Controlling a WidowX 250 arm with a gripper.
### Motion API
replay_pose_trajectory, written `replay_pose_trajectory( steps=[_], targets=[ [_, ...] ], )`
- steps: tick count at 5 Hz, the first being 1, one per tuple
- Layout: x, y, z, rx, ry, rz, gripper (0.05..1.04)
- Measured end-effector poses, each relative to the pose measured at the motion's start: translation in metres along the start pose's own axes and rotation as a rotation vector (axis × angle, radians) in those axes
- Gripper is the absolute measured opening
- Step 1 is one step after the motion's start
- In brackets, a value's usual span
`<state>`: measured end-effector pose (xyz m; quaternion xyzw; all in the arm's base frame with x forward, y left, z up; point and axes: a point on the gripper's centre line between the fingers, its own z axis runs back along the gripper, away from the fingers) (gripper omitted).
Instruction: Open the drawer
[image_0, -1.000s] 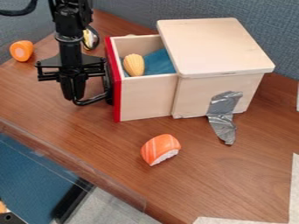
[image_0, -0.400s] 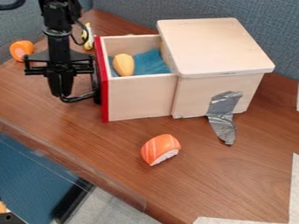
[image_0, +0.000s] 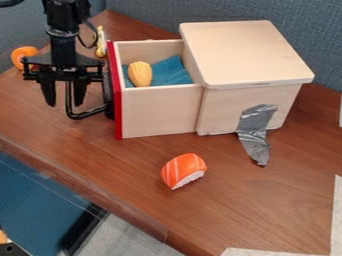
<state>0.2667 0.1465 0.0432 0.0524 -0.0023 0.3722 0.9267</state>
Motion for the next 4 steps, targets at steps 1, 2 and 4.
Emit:
replay_pose_trajectory(
  steps=[1,2,4],
  targets=[
    [-0.001,0.001,0.021,-0.013,-0.006,-0.076,0.972],
    [-0.001,0.015,0.044,-0.021,-0.020,-0.215,1.003],
    [-0.035,0.034,0.066,0.039,-0.142,-0.708,1.001]
  ],
)
